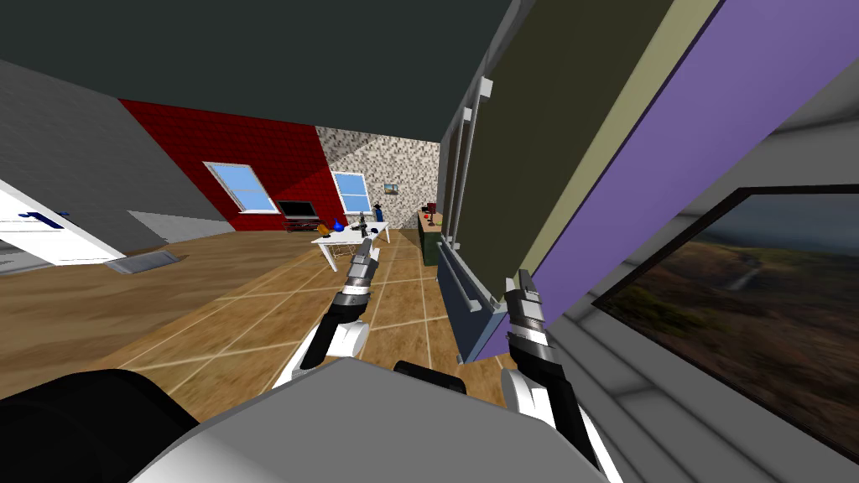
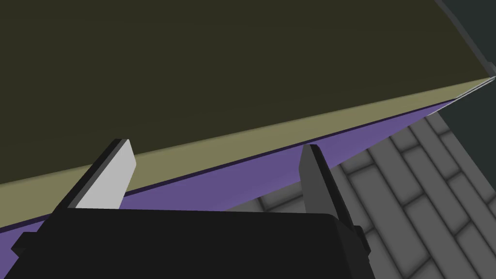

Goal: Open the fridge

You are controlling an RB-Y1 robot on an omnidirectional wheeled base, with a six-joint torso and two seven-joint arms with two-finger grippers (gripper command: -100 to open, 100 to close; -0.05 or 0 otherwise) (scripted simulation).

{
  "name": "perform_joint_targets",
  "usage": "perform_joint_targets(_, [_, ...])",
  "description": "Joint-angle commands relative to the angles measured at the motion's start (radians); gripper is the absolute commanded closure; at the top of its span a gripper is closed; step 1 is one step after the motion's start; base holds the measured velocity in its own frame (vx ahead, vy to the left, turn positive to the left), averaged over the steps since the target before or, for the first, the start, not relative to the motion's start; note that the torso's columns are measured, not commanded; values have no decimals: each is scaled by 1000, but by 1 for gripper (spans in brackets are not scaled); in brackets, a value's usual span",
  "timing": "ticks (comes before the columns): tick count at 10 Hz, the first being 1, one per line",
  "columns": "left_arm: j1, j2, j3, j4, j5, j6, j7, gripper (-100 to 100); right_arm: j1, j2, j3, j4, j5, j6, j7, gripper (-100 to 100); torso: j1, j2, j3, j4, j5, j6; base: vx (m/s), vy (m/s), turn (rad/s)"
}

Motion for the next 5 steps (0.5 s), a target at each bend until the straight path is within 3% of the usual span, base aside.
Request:
perform_joint_targets(1, [0, 0, 0, 0, 0, 0, 0, 0, 0, 0, 0, 0, 0, 0, 0, 0, 0, 40, -82, 41, 0, 0, 0, 0, 0])
perform_joint_targets(5, [0, 0, 0, 0, 0, 0, 0, 0, 0, 0, 0, 0, 0, 0, 0, 0, 0, 322, -644, 322, 0, 0, 0, 0, 0])
